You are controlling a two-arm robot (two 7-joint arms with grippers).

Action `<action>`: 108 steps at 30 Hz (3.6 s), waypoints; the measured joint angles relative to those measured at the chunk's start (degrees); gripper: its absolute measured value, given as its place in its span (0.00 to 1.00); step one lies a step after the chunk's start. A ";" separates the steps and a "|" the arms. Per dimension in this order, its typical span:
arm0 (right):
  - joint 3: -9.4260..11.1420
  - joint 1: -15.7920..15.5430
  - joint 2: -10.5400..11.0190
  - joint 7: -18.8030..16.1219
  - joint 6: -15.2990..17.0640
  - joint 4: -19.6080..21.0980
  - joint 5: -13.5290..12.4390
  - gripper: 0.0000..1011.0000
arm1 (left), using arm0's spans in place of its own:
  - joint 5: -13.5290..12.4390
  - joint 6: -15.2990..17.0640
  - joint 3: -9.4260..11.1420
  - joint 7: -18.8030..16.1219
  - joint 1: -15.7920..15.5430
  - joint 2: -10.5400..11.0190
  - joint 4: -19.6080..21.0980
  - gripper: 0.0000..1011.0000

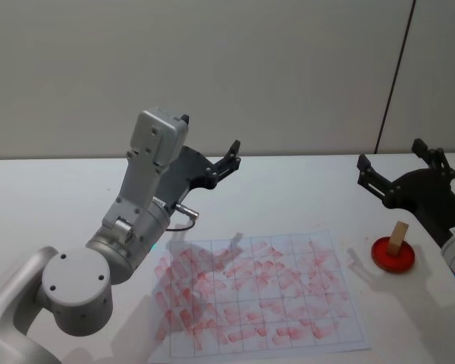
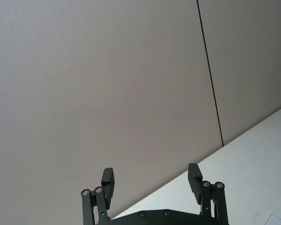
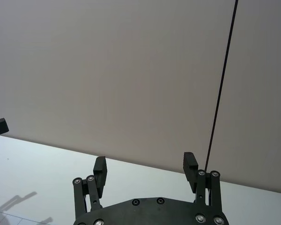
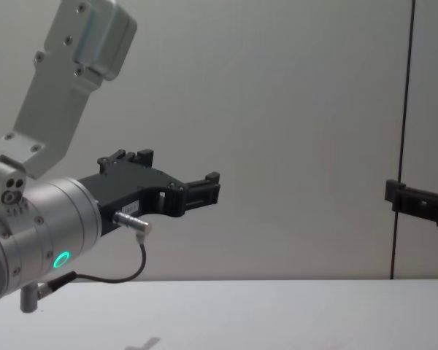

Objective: Use the one hand to pick up the stamp and affix it onto the A4 paper.

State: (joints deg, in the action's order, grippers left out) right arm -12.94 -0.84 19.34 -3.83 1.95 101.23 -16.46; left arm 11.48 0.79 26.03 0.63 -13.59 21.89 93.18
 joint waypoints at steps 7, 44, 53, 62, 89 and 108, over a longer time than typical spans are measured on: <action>0.00 0.00 0.00 0.00 0.00 0.00 0.00 0.99 | 0.00 0.00 0.00 0.00 0.00 0.00 0.00 0.99; 0.00 0.00 0.00 0.00 0.00 0.00 0.00 0.99 | 0.00 0.00 0.00 0.00 0.00 0.00 0.00 0.99; 0.00 0.01 -0.02 0.00 0.00 -0.03 0.04 0.99 | 0.00 0.00 0.00 0.00 0.00 0.00 0.00 0.99; 0.02 -0.03 -0.45 2.02 1.15 -0.28 0.80 0.99 | 0.00 0.00 0.00 0.00 0.00 0.00 0.00 0.99; -0.95 0.88 -5.33 13.74 12.51 -3.45 2.79 0.99 | 0.00 0.00 0.00 -0.01 0.00 0.00 0.00 0.99; -1.46 2.03 -8.73 18.32 18.81 -5.47 2.59 0.99 | 0.00 0.00 0.00 0.00 0.00 0.00 0.00 0.99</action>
State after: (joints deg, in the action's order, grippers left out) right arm -14.40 1.19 10.60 14.49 20.76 95.76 -13.87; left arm 11.48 0.80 26.02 0.62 -13.59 21.89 93.17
